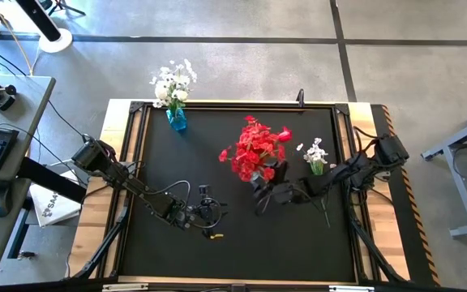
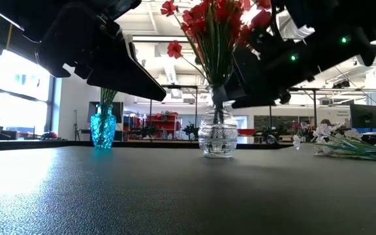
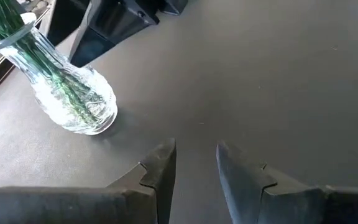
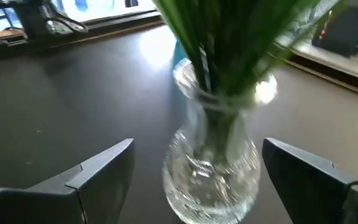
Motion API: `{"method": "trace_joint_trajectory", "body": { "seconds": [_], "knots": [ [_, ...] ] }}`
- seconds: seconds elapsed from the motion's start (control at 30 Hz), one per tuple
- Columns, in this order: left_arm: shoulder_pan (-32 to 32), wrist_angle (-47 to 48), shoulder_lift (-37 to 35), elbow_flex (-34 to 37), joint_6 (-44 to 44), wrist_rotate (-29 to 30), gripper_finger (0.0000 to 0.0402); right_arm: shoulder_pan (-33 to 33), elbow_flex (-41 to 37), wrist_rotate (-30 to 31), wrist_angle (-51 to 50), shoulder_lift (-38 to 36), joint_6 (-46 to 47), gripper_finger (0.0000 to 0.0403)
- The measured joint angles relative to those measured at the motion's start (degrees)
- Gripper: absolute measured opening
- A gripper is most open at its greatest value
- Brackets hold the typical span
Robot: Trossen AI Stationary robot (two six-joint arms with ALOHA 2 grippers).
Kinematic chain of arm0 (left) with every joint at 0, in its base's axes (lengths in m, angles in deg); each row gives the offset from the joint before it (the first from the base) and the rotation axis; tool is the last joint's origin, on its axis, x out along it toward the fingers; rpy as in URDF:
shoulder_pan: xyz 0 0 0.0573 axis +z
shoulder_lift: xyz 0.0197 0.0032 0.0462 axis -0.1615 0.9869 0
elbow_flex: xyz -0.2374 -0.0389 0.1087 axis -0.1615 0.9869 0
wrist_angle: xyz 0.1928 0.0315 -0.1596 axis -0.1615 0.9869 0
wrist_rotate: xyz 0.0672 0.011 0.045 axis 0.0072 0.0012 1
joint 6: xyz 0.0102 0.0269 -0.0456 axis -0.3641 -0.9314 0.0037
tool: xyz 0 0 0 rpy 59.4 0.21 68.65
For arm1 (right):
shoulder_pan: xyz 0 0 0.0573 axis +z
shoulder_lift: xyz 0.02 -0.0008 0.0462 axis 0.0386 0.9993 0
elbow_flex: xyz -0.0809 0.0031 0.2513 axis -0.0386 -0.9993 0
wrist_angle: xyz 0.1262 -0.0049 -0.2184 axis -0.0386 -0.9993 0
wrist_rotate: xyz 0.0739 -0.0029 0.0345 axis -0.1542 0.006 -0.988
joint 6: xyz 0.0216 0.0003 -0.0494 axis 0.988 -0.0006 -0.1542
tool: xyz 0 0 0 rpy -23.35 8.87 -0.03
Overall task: Sort flowers into vase by color
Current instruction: Move the transparent vase to the top right of the table
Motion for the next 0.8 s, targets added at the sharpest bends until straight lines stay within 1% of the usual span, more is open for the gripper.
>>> {"method": "trace_joint_trajectory", "body": {
  "seconds": [0.23, 0.33, 0.47, 0.6, 0.7, 0.8],
  "knots": [
    [0.0, -0.3, 0.0, 0.0, 0.0, 0.0, 0.0106, -1.4, 2.2, 0.0, 1.3, 0.0, -6.5, 0.0347],
    [0.0, -0.3, 0.0, 0.0, 0.0, 0.0, 0.0106, -2.8, 2.2, -0.1, 1.3, 0.0, -6.8, 0.0333],
    [0.0, -0.3, 0.0, 0.0, 0.0, 0.0, 0.0106, -4.5, 2.2, -2.7, 2.6, 0.7, -7.6, 0.0301],
    [0.0, -0.3, 0.0, 0.0, 0.0, -0.1, 0.0106, -4.9, 2.2, -3.3, 5.3, 1.3, -10.1, 0.0265],
    [0.0, -0.3, 0.0, 0.0, 0.0, -0.1, 0.0106, -4.9, 2.2, -3.4, 6.1, 1.3, -11.0, 0.0228],
    [0.0, -0.3, 0.0, 0.0, 0.0, -0.1, 0.0106, -4.9, 2.2, -3.5, 5.9, 1.3, -10.5, 0.018]
  ]
}}
